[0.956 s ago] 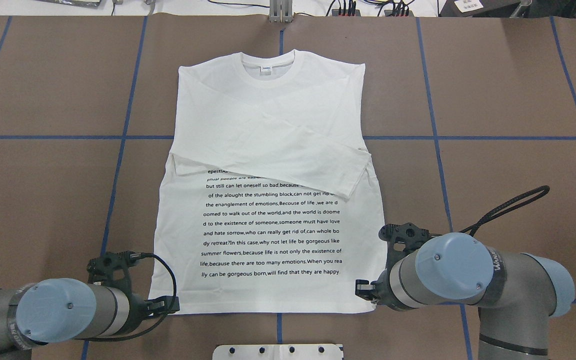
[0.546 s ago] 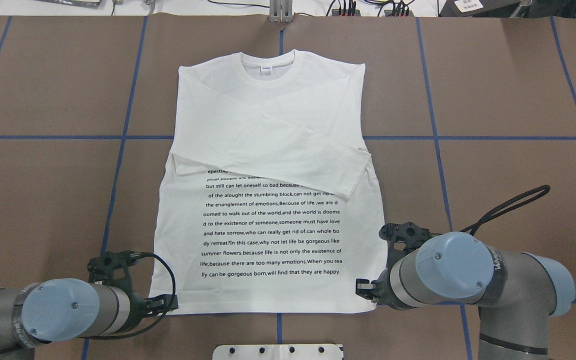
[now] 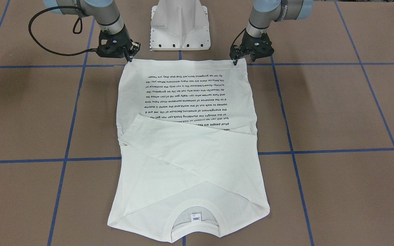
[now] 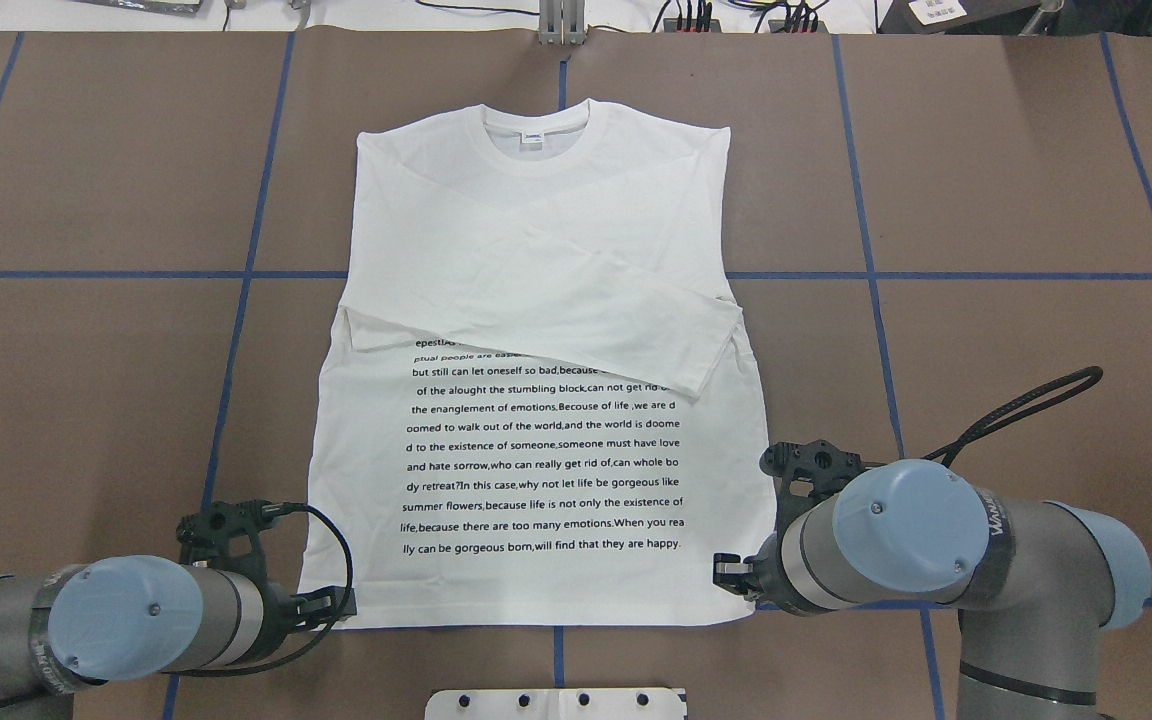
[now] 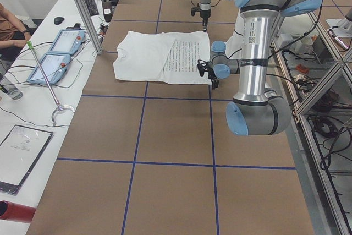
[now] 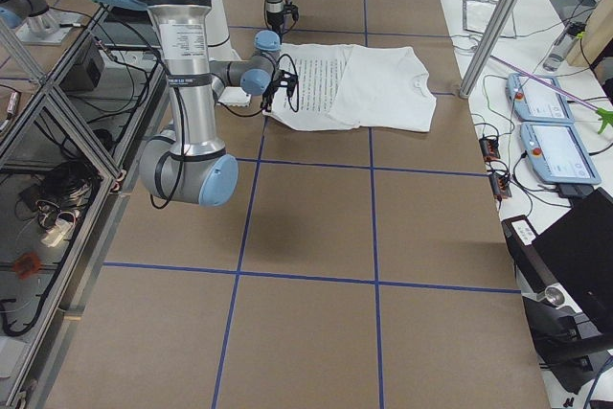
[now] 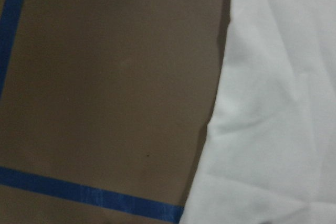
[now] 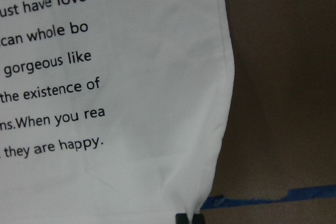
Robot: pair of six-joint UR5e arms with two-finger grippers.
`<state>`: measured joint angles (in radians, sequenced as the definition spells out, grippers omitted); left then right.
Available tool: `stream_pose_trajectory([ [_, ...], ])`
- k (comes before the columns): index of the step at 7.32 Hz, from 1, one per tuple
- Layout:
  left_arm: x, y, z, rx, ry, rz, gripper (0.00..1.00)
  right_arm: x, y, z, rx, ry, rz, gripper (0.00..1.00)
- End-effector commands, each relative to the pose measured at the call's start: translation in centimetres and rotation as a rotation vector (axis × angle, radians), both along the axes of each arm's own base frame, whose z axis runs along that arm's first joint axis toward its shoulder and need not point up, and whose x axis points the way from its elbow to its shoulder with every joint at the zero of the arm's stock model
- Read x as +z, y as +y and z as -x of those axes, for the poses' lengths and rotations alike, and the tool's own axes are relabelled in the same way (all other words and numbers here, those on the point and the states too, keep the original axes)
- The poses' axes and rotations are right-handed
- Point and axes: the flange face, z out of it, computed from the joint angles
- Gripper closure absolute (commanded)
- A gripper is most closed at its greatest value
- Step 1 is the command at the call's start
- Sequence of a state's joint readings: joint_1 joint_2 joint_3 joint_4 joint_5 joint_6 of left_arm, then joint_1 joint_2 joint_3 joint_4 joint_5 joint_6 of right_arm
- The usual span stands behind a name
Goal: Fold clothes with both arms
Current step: 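Grasp the hem corners with both grippers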
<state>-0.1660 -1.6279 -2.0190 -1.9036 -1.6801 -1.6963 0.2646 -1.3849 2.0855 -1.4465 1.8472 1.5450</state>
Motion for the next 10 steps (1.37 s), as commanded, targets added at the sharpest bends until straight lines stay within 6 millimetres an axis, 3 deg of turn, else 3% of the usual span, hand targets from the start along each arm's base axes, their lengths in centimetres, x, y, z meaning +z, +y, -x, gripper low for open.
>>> stream_pose_trajectory([
  [1, -0.2, -0.2, 0.1, -0.004, 0.004, 0.000, 0.15, 0.0, -0.2, -0.1, 0.003, -0.001, 0.000, 1.00],
  [6, -0.9, -0.7, 0.1, -0.012, 0.018, -0.002, 0.17, 0.3, -0.2, -0.1, 0.002, 0.005, -0.001, 1.00],
  [7, -0.8, -0.8, -0.1, -0.012, 0.016, -0.002, 0.23, 0.3, -0.3, -0.1, 0.003, 0.005, -0.001, 1.00],
  [9, -1.2, -0.9, -0.3, -0.016, 0.013, 0.001, 0.55, 0.3, -0.3, -0.1, 0.003, 0.005, -0.001, 1.00],
  [10, -1.9, -0.9, -0.5, -0.016, 0.021, -0.001, 0.60, 0.2, -0.5, -0.3, 0.008, 0.004, -0.003, 1.00],
])
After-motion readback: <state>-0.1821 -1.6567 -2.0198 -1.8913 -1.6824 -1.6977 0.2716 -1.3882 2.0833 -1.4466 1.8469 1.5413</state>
